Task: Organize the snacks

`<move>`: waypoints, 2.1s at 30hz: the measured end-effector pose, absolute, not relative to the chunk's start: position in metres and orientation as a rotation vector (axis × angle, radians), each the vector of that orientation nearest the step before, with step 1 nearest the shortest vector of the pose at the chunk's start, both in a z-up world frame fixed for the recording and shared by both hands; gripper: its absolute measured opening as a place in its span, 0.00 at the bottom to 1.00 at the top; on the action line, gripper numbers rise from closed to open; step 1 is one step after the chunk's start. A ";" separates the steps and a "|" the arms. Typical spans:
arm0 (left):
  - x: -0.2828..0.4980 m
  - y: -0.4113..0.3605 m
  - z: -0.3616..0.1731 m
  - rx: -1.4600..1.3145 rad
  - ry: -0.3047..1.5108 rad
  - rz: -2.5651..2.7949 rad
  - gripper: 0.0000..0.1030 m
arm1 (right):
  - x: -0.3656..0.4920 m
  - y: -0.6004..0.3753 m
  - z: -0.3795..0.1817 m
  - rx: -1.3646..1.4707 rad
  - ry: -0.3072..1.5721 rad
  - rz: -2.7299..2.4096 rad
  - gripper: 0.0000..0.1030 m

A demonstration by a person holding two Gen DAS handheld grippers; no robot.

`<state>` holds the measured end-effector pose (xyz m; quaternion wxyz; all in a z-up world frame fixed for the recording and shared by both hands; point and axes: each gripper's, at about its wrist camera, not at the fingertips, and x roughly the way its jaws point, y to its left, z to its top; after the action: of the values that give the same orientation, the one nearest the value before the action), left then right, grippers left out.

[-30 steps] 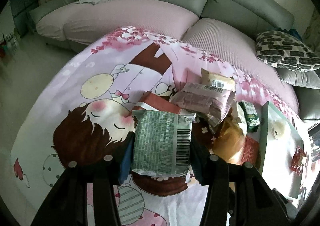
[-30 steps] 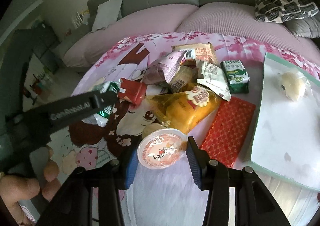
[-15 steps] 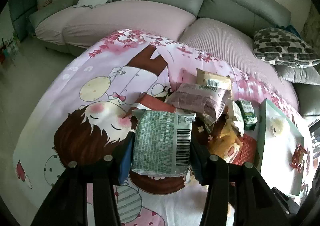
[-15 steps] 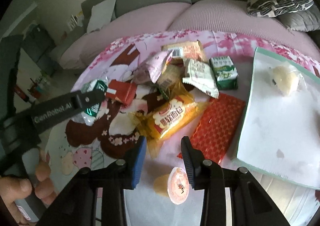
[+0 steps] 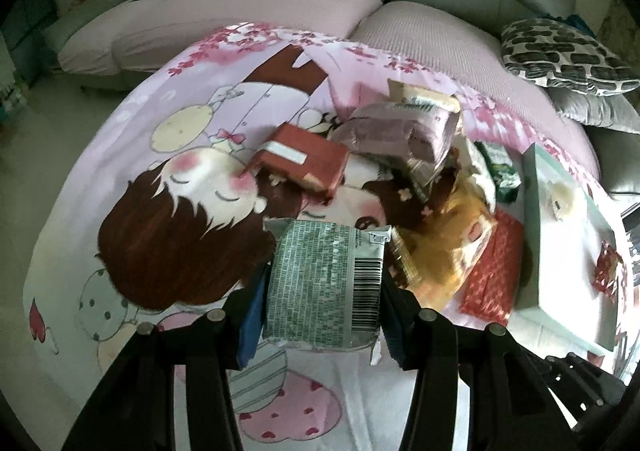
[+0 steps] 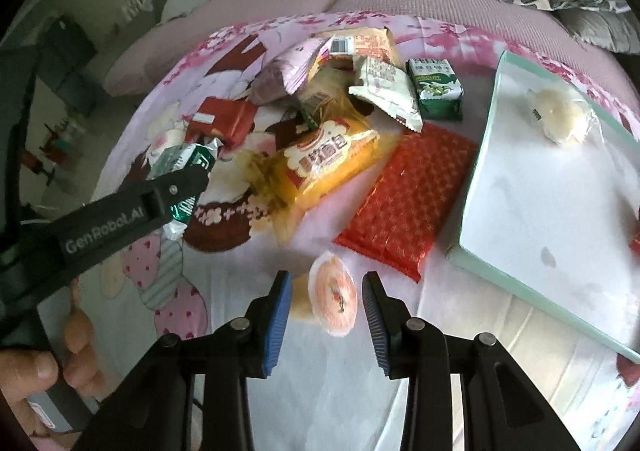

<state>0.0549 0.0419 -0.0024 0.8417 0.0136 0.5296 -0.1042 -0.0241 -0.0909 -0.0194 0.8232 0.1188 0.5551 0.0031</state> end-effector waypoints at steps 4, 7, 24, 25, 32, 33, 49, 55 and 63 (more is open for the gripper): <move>0.052 0.046 -0.007 0.034 1.131 -0.214 0.51 | -0.025 -0.082 -0.023 0.216 1.206 0.020 0.39; 0.052 0.046 -0.005 0.031 1.126 -0.219 0.51 | -0.023 -0.076 -0.029 0.192 1.229 0.019 0.39; 0.061 0.046 -0.017 0.030 1.160 -0.204 0.51 | -0.012 -0.049 -0.052 0.030 1.238 -0.034 0.47; 0.062 0.046 -0.019 0.030 1.164 -0.201 0.51 | -0.012 -0.048 -0.054 0.021 1.240 -0.037 0.47; 0.063 0.045 -0.020 0.036 1.170 -0.201 0.51 | -0.010 -0.047 -0.055 0.013 1.236 -0.039 0.48; 0.063 0.044 -0.020 0.038 1.170 -0.202 0.51 | -0.009 -0.047 -0.056 0.013 1.236 -0.037 0.48; 0.063 0.045 -0.020 0.037 1.163 -0.197 0.51 | -0.008 -0.069 -0.039 0.082 1.191 -0.024 0.39; 0.063 0.044 -0.020 0.039 1.161 -0.195 0.51 | -0.009 -0.078 -0.020 0.141 1.142 -0.005 0.39; 0.062 0.044 -0.011 0.038 1.127 -0.197 0.51 | -0.020 -0.076 0.002 0.176 1.075 0.011 0.39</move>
<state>0.0618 0.0439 -0.0110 0.8408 0.0181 0.5331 -0.0931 -0.0198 -0.0763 0.0025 0.8553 0.0838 0.5113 0.0053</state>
